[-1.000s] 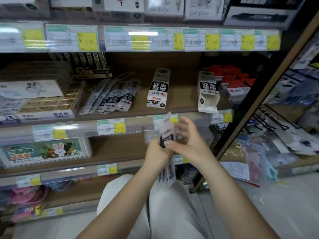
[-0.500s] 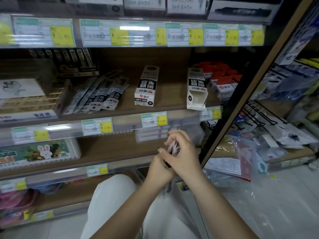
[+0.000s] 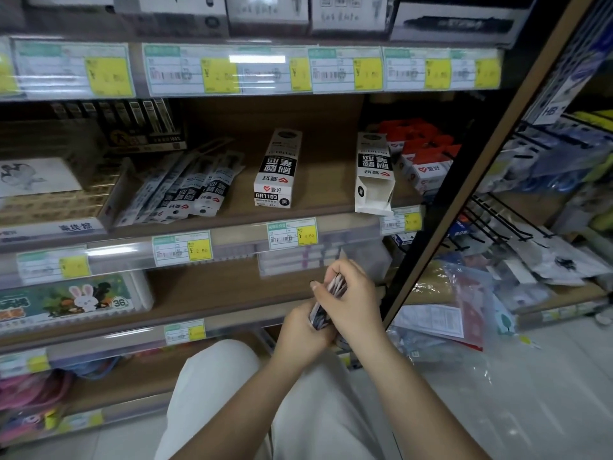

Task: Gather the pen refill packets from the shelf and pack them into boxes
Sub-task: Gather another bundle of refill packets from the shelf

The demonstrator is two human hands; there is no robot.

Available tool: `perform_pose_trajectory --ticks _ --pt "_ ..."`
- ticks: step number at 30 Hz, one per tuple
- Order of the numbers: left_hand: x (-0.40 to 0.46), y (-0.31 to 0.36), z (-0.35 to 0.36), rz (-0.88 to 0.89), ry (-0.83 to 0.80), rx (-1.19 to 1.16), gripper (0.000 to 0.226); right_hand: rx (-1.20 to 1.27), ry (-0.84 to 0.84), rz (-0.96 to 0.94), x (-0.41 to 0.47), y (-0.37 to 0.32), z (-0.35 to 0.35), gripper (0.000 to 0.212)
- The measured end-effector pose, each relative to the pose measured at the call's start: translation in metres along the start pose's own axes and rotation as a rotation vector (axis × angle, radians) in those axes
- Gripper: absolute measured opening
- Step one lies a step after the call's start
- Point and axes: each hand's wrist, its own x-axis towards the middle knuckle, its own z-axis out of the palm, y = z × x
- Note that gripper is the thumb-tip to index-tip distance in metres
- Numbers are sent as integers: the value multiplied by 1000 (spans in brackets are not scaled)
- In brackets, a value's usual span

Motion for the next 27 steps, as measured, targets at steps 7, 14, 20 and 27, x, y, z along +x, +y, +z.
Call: perform_pose_trajectory --ticks 7,14,20,27 --pt "8 29 -6 -22 -72 -98 13 318 -80 139 13 -18 -25 45" --pt "18 98 -36 -74 -416 -118 34 572 -517 375 21 -36 -57 40" --pt "23 114 -45 -134 -517 -325 24 475 -436 282 28 -52 -67 18" --pt "31 130 -58 66 -430 -51 47 669 -88 176 35 -69 -92 9"
